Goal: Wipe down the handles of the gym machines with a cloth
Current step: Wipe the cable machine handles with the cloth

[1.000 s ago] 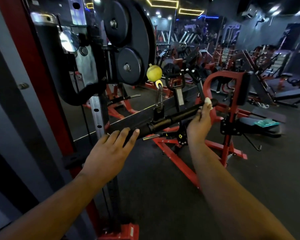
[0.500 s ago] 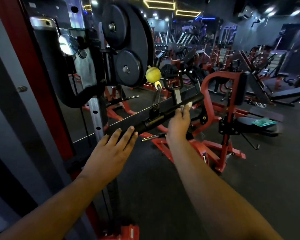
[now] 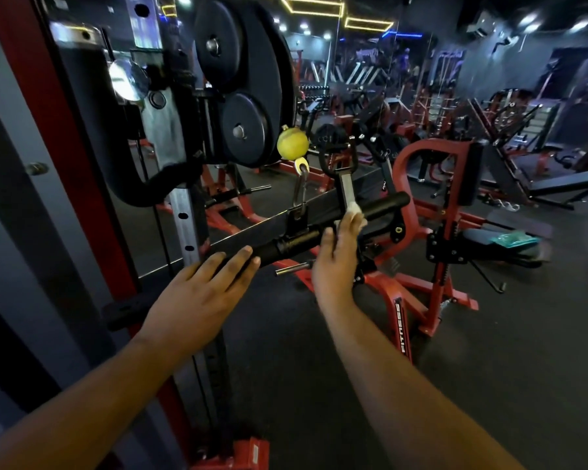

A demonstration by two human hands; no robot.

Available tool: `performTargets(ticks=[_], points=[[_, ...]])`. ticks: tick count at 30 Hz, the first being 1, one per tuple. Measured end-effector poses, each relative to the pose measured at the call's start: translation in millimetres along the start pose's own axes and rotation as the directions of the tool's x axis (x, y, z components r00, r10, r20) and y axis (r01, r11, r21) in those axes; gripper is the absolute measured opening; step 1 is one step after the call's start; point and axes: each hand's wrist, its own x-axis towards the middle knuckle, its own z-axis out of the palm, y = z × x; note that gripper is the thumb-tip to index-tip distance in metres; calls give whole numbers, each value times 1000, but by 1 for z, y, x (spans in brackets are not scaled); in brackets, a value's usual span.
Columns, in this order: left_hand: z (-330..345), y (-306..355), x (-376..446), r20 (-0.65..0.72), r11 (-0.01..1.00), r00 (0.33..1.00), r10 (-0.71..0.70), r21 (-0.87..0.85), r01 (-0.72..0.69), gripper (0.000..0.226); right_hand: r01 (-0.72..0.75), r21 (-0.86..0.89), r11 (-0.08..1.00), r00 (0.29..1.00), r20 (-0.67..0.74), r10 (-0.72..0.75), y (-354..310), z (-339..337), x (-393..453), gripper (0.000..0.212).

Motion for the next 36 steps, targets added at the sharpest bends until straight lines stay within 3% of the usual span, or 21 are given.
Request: performTargets(ticks=[2, 5, 7, 12, 15, 18, 20, 25, 31, 36], points=[[-1, -4, -3, -15, 1000, 1000, 6, 7, -6, 98, 35, -154, 987, 998, -40, -41, 19, -22, 33, 62], [-5, -8, -6, -36, 1000, 999, 3, 14, -3, 92, -42, -382, 923, 993, -120, -4, 47, -67, 84, 56], [-8, -8, -7, -47, 1000, 999, -3, 19, 4, 88, -32, -450, 892, 993, -113, -22, 57, -88, 96, 53], [-9, -13, -9, -83, 999, 997, -13, 37, 16, 80, 186, -445, 876, 982, 57, -179, 33, -68, 49, 57], [-6, -16, -11, -98, 999, 995, -14, 37, 18, 78, 409, -414, 813, 905, 297, -304, 11, -45, 5, 56], [-3, -18, -14, -90, 999, 996, -12, 41, 16, 84, 526, -471, 708, 840, 417, -346, 8, -49, 3, 54], [-4, -19, -15, -101, 999, 995, -16, 38, 19, 84, 515, -551, 657, 854, 402, -332, 15, -65, 21, 59], [-7, -11, -13, -108, 989, 987, -118, 77, 127, 57, 327, -554, 765, 944, 231, -236, 16, -73, 27, 59], [-17, -17, -12, -19, 970, 978, -207, 128, 207, 65, 446, -414, 793, 884, 344, -318, -9, -21, -43, 56], [-40, -48, -25, 83, 917, 914, -396, 77, 391, 64, 480, -565, 671, 875, 362, -321, 6, -42, -16, 66]])
